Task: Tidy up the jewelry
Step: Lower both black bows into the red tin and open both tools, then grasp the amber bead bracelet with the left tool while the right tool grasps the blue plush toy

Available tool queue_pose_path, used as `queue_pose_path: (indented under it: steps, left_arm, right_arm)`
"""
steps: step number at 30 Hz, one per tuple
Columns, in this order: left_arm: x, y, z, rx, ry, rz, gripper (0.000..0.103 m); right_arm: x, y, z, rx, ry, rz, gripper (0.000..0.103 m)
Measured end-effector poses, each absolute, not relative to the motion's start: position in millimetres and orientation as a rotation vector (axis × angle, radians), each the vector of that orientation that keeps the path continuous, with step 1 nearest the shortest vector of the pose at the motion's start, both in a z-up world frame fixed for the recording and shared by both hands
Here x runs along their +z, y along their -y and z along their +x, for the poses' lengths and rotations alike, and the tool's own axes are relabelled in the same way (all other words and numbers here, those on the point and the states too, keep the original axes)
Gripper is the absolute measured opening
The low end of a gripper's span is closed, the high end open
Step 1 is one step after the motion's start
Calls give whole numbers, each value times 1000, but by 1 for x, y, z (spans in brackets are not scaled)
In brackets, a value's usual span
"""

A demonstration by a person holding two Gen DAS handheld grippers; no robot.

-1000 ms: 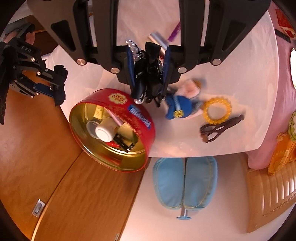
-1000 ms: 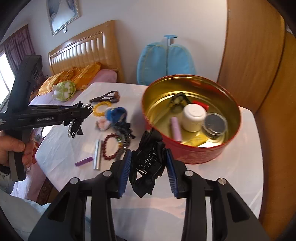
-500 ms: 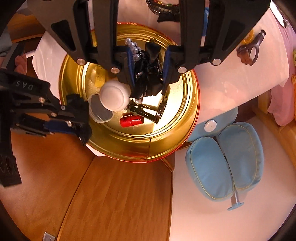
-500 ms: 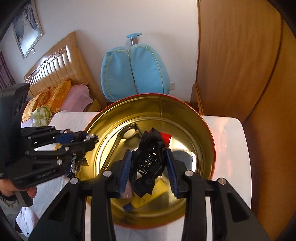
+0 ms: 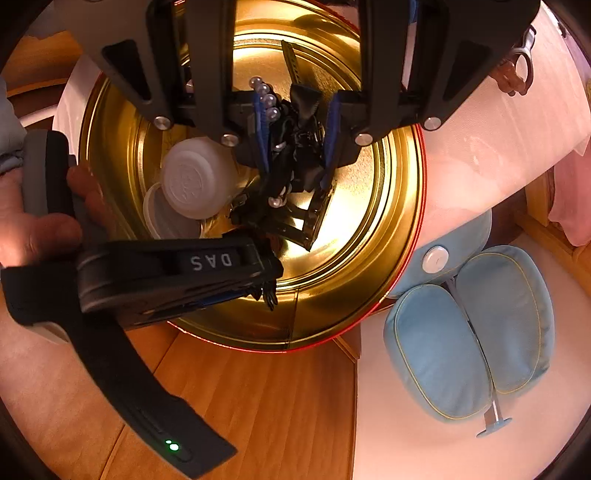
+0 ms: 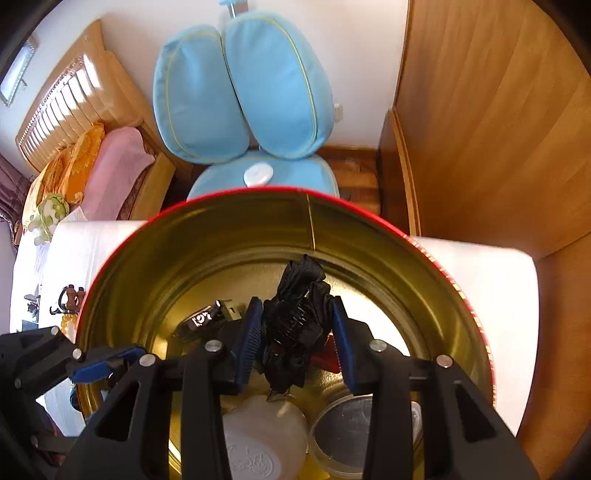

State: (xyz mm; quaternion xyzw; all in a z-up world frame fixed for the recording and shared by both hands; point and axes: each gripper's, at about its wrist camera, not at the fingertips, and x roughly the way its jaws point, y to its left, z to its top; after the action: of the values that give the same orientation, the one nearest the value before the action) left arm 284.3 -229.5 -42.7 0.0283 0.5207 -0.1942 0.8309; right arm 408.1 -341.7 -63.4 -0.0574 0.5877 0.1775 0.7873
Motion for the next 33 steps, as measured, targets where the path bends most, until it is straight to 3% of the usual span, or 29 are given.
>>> queue_pose_path:
  steps: [2,4,10,14,16,17,18,25,33]
  left_arm:
    - [-43,233,282,-414,-1109,64,26]
    - [-43,235,280,-418,-1112,70,26]
    - [-45,243,281,-418,-1126,73,26]
    - [-47,247,284,-402,-1130,82,27]
    - [-46,251,283,-405,-1131,70,43]
    - [-44,252,282,-403,-1125,64,57]
    - [-40,252,279,-397,-1111,56,60]
    - [-19,236,240,-340,-1064,-22,69]
    - [-16,167,133,-143,-1081,-171,73]
  right_arm:
    - [-58,344,405,375,-1238,-126,69]
    - [-47,350,397,373,-1203,-112,81]
    - [-9,396,341,364,-999,-3,93]
    - [7,428,289,309,-907,26,93]
    - [9,436,270,303,-914,45,93]
    - [10,439,262,301,-922,43,93]
    - [10,442,253,300,-928,38,93]
    - [23,449,211,339,-936,49,94]
    - [42,423,173,495,-869,27,95]
